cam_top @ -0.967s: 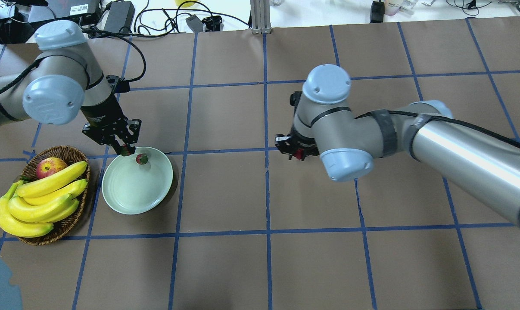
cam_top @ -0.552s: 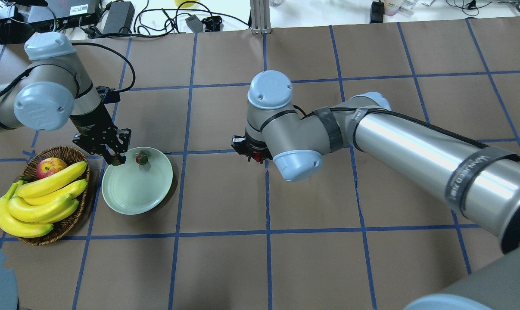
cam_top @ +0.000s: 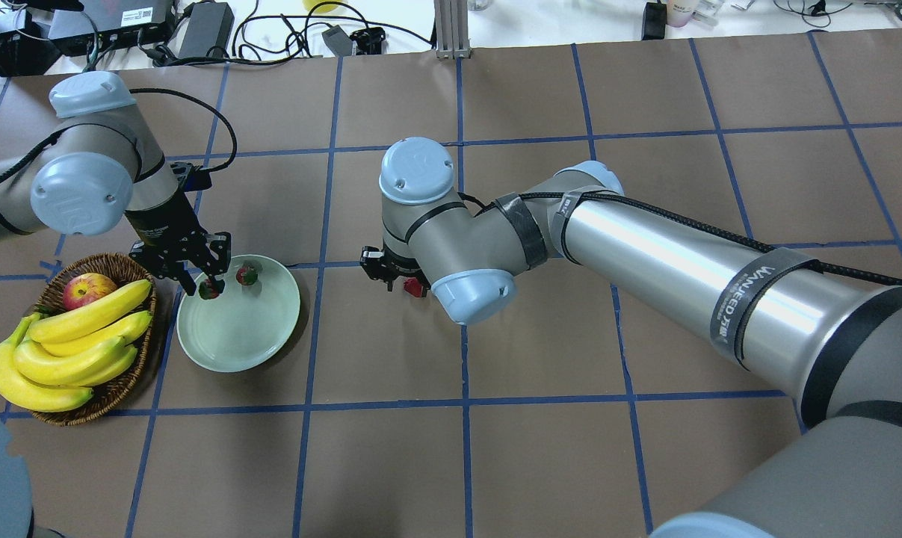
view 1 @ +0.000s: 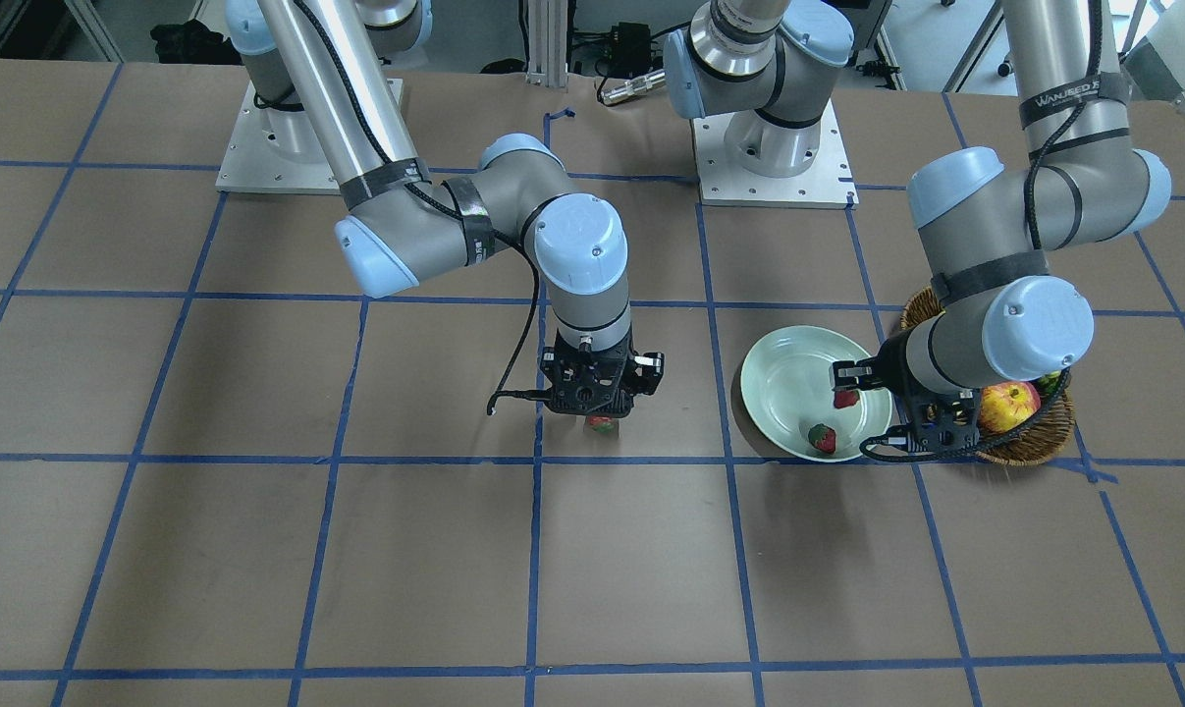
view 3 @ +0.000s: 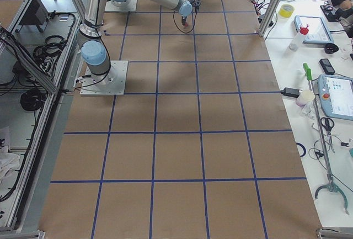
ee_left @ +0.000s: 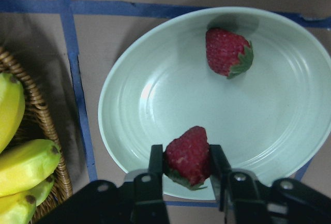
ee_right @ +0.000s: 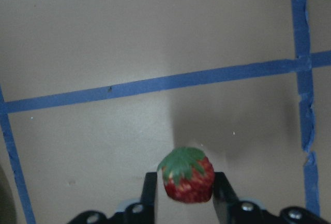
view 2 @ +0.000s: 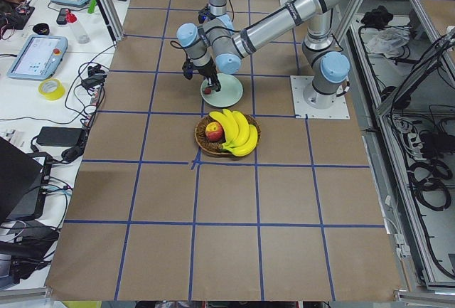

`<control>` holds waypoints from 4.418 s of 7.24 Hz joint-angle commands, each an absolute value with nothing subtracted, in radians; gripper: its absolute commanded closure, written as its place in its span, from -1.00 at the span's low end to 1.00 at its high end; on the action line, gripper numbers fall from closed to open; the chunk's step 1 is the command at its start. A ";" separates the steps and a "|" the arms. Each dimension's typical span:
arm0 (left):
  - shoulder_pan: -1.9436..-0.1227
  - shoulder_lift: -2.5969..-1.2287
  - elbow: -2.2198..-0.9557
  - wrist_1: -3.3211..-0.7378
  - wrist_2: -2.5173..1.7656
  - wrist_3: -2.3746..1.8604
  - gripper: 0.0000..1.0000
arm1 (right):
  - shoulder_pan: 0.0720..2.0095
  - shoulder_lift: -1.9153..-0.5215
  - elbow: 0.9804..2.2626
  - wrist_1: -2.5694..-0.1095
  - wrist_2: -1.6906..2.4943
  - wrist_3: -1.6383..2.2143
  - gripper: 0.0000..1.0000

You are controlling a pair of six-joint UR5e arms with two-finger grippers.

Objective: Collect all strawberries into plate
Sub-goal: 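Carry the left strawberry over the plate while the right carries its strawberry closer, then drop the left strawberry onto the plate while the right releases its strawberry, then move the left gripper to the last strawberry and grasp it, then lift the strawberry and carry it over the plate with the left gripper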

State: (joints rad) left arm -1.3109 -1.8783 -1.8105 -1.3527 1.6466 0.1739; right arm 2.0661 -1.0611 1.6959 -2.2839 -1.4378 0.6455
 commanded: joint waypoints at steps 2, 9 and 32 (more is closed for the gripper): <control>-1.313 -1.875 -1.796 -1.348 1.646 0.163 -1.00 | 2.005 -1.180 1.668 -2.153 -1.457 0.534 -1.00; -1.706 -1.882 -1.764 -1.116 1.440 -0.180 -1.00 | 1.605 -1.466 1.414 -1.503 -1.608 0.112 -1.00; -1.542 -1.922 -1.654 -1.259 1.483 -0.121 1.00 | 1.597 -1.545 1.509 -1.643 -1.595 -0.009 -1.00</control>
